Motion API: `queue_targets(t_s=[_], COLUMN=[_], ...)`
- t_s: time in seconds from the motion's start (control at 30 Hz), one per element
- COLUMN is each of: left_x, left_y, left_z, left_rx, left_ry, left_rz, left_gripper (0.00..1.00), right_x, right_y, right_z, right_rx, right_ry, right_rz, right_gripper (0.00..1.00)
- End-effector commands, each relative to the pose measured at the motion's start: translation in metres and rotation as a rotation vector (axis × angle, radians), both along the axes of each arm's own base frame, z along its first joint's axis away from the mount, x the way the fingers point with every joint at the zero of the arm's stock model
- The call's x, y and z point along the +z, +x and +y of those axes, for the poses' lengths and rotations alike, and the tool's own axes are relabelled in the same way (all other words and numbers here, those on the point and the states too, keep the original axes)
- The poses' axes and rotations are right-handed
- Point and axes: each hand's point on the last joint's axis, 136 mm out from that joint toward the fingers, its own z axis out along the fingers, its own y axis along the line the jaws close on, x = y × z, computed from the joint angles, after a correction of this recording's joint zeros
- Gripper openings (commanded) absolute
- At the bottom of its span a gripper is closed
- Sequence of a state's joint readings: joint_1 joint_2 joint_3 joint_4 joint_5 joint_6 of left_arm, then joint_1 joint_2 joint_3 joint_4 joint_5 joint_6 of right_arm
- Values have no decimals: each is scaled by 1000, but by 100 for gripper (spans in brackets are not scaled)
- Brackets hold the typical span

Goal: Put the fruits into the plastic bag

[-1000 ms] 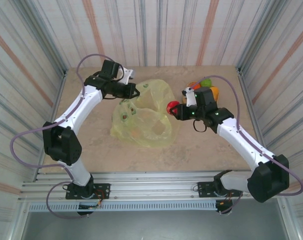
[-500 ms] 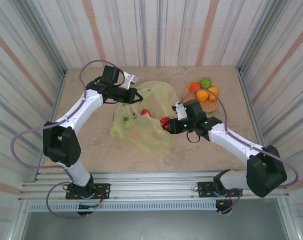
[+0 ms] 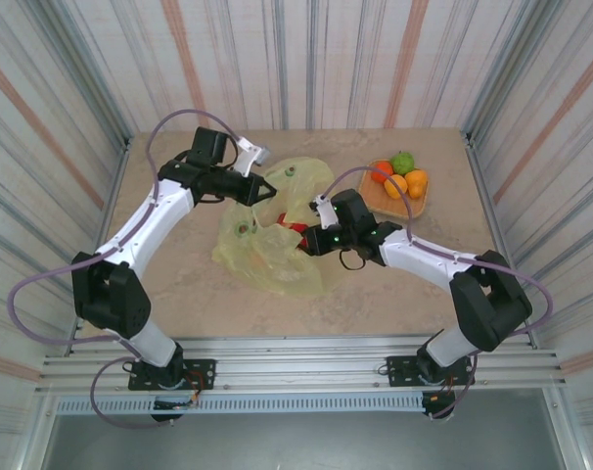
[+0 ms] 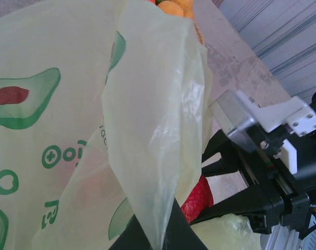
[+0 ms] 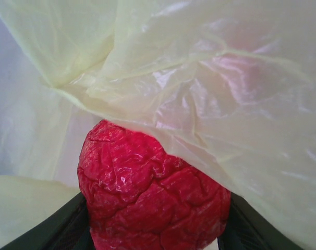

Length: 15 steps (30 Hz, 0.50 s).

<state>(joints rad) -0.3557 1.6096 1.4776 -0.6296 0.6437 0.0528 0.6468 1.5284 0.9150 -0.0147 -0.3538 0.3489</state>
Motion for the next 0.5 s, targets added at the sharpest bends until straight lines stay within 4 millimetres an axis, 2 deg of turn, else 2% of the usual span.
queue_targets(t_s=[0.0, 0.1, 0.23, 0.37, 0.47], left_x=[2, 0, -2, -2, -1], left_y=[-6, 2, 9, 11, 12], left_z=[0, 1, 2, 3, 4], left_rx=[-9, 53, 123, 167, 187], left_ry=[6, -1, -7, -14, -14], left_rz=[-3, 27, 103, 142, 155], left_gripper=[0, 0, 0, 0, 0], right_x=[8, 6, -6, -16, -11], right_y=[13, 7, -7, -14, 4], right_z=[13, 26, 30, 14, -6], right_rx=[-27, 8, 41, 25, -56], right_ry=[15, 10, -6, -35, -57], right_rz=[-46, -54, -43, -69, -106], right_gripper=[43, 43, 43, 44, 44])
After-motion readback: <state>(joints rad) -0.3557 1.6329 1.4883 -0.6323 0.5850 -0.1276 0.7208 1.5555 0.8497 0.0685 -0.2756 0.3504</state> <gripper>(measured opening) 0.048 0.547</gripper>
